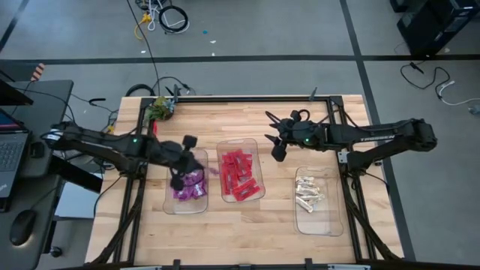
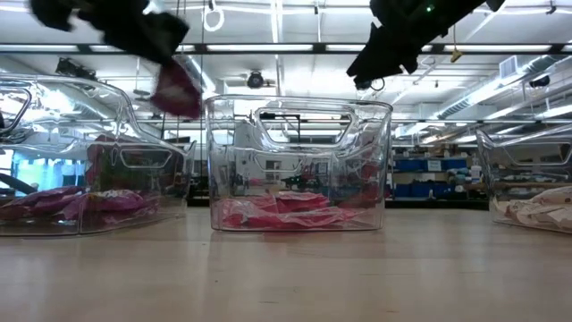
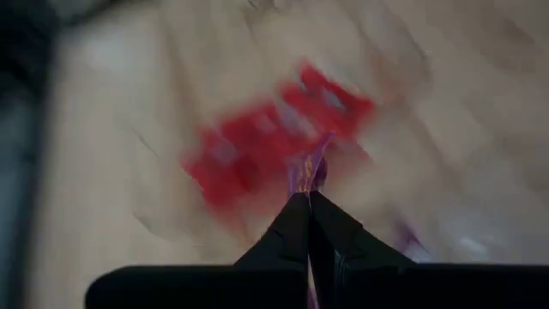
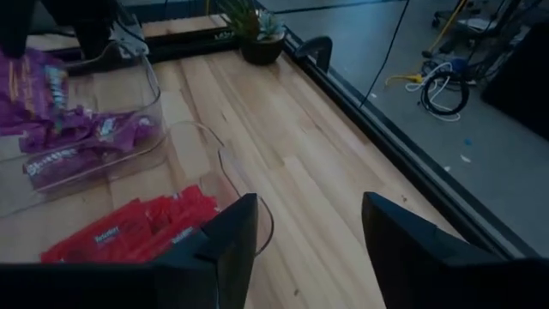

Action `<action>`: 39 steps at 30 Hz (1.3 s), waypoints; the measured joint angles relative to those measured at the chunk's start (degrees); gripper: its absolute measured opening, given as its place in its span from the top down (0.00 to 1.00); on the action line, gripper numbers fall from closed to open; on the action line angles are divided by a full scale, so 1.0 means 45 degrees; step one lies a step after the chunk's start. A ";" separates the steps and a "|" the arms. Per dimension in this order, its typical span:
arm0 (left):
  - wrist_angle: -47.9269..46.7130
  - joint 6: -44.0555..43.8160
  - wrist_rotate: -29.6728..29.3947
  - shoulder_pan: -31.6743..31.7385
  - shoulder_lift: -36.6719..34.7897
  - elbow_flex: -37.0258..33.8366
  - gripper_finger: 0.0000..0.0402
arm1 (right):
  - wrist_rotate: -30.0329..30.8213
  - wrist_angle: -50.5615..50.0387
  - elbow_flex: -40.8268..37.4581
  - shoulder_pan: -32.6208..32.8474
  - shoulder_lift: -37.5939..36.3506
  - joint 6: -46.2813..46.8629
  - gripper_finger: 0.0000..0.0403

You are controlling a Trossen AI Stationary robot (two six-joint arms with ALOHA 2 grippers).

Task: Sort candy
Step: Put the violet candy pack into the left transparent bin, then adjust the transparent bins to the center

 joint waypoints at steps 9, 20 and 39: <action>-0.3047 -0.4498 0.0448 -0.0633 0.0191 -0.0052 1.00 | 0.0000 0.0074 0.0000 -0.0028 0.0357 -0.0092 0.56; -0.3298 -0.6614 0.0317 -0.0607 0.0586 -0.0243 0.80 | -0.0066 -0.0241 0.0000 -0.0260 0.0362 -0.0317 0.60; 0.0263 -0.6245 -0.0365 0.1594 0.1402 -0.2647 0.99 | -0.4981 -0.9173 0.1676 0.2358 0.0172 0.4737 0.97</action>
